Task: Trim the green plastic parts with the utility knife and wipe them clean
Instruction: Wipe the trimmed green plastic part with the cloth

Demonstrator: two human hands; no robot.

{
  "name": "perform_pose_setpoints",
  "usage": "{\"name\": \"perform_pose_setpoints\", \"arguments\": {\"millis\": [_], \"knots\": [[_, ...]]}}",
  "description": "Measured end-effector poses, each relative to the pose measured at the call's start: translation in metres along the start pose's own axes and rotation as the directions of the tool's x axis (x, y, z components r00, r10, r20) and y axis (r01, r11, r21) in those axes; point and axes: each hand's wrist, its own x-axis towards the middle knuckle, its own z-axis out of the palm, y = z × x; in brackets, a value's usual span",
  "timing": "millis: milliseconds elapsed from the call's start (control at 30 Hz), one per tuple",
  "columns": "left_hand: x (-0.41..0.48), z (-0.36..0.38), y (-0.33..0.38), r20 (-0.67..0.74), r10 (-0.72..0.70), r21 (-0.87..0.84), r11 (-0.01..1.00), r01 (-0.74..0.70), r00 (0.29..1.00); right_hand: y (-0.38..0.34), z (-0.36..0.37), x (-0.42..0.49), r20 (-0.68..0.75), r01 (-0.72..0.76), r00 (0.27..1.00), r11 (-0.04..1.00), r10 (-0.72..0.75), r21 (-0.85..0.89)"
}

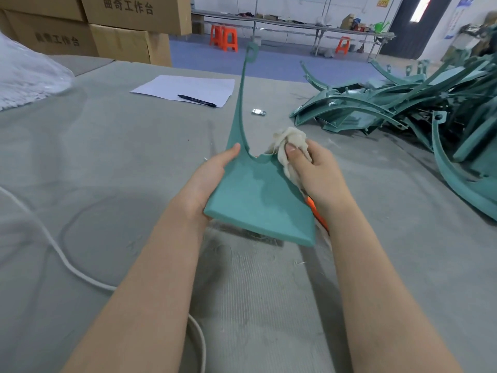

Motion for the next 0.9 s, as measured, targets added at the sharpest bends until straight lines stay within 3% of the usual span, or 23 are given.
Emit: {"name": "perform_pose_setpoints", "arguments": {"millis": [133,200,267,367,433,533,600,733,833,900], "knots": [[0.000,-0.003,0.000,0.008,-0.023,-0.021,1.000,0.023,1.000,-0.005,-0.004,0.002,-0.139,0.074,0.989,0.990,-0.057,0.123],[-0.001,-0.001,-0.001,0.019,-0.037,0.020,0.999,0.037,0.999,-0.007,-0.006,0.004,-0.278,0.116,0.957,0.988,-0.084,0.100],[-0.001,0.001,-0.002,0.022,-0.048,0.063,0.997,0.046,0.999,-0.010,-0.007,0.002,-0.282,0.124,0.954,0.991,-0.105,0.053],[0.000,0.003,-0.003,-0.003,-0.037,0.111,0.993,0.038,0.999,-0.014,-0.001,-0.003,0.091,0.135,0.989,0.968,-0.117,-0.214],[0.001,0.004,-0.002,-0.035,-0.029,0.192,0.981,0.035,0.999,-0.015,0.005,-0.006,0.344,0.252,0.935,0.852,-0.091,-0.459],[0.001,0.006,-0.003,-0.064,-0.002,0.302,0.953,0.021,0.998,-0.018,0.005,-0.005,0.416,0.285,0.909,0.746,-0.011,-0.602],[0.001,0.010,-0.002,-0.030,-0.006,0.252,0.968,0.013,1.000,-0.018,0.003,-0.004,0.390,0.284,0.920,0.751,-0.038,-0.596],[-0.005,0.014,0.004,0.159,-0.074,-0.036,0.996,0.081,0.984,-0.014,0.010,-0.004,0.236,0.263,0.960,0.782,-0.152,-0.566],[-0.010,0.017,0.005,0.200,0.010,-0.091,0.996,0.009,0.980,-0.011,0.006,0.001,-0.020,0.102,0.991,0.825,-0.136,-0.556],[-0.014,0.021,0.009,0.283,0.094,-0.102,0.993,-0.067,0.954,-0.004,-0.004,0.004,-0.209,-0.026,0.972,0.842,-0.104,-0.539]]}}
